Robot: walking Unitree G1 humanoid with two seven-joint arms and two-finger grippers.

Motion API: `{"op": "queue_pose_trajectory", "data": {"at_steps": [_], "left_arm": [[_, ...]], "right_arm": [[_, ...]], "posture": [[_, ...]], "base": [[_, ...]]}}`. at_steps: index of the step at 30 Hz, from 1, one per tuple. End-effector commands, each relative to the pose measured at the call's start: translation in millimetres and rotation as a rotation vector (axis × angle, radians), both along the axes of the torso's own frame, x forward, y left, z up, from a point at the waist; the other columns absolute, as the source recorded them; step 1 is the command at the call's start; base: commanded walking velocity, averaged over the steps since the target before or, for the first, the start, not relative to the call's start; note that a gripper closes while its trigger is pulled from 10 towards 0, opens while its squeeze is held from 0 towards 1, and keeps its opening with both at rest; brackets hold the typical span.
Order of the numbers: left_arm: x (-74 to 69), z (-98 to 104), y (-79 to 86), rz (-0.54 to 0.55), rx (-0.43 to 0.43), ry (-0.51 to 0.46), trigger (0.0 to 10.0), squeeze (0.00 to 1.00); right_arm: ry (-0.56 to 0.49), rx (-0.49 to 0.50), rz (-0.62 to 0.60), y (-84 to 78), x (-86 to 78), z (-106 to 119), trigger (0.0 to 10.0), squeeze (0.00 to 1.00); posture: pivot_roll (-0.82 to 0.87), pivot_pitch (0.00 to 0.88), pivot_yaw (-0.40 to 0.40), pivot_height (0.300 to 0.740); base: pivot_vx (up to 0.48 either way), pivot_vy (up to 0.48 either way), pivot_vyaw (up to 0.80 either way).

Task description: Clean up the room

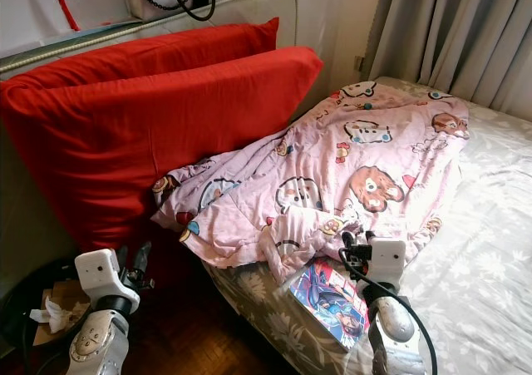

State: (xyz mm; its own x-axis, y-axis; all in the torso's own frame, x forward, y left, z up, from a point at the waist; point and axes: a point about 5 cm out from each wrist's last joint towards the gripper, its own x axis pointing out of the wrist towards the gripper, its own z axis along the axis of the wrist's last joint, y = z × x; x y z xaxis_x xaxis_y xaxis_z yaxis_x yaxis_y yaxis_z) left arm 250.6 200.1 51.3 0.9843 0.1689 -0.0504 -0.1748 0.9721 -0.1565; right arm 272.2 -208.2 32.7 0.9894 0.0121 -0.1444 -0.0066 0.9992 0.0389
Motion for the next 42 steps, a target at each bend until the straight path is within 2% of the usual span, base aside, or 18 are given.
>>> {"op": "queue_pose_trajectory", "data": {"at_steps": [1, 13, 21, 26, 42], "left_arm": [[2.1, 6.6, 0.9, 0.002, 0.011, -0.018, 10.0, 0.0], [2.6, 7.3, -2.3, -0.013, 0.022, -0.005, 10.0, 0.0], [2.6, 7.9, -3.6, -0.018, 0.025, -0.001, 10.0, 0.0], [2.3, 7.2, -4.4, -0.025, 0.03, 0.002, 10.0, 0.0], [1.0, 6.0, -7.9, -0.055, 0.025, 0.009, 10.0, 0.0]], "right_arm": [[0.0, 0.0, 0.006, 0.7, 1.2, 0.1, 10.0, 0.0], [-0.017, 0.014, -0.003, 0.1, 0.0, -0.1, 10.0, 0.0], [0.026, 0.0, 0.006, 1.2, 0.0, -4.6, 10.0, 0.0], [0.023, 0.009, 0.031, 5.9, -1.7, -5.8, 10.0, 0.0], [0.013, 0.023, 0.032, 8.4, -5.6, -7.1, 10.0, 0.0]], "posture": [[0.03, 0.0, 0.005, 0.687], [0.04, 0.0, 0.006, 0.687], [0.04, 0.0, 0.007, 0.687], [0.04, 0.0, 0.01, 0.657], [0.04, 0.0, 0.014, 0.657]], "base": [[0.0, 0.0, 0.0], [0.0, 0.0, 0.0], [0.0, 0.0, 0.0], [0.0, 0.0, 0.0], [0.0, 0.0, 0.0]]}}
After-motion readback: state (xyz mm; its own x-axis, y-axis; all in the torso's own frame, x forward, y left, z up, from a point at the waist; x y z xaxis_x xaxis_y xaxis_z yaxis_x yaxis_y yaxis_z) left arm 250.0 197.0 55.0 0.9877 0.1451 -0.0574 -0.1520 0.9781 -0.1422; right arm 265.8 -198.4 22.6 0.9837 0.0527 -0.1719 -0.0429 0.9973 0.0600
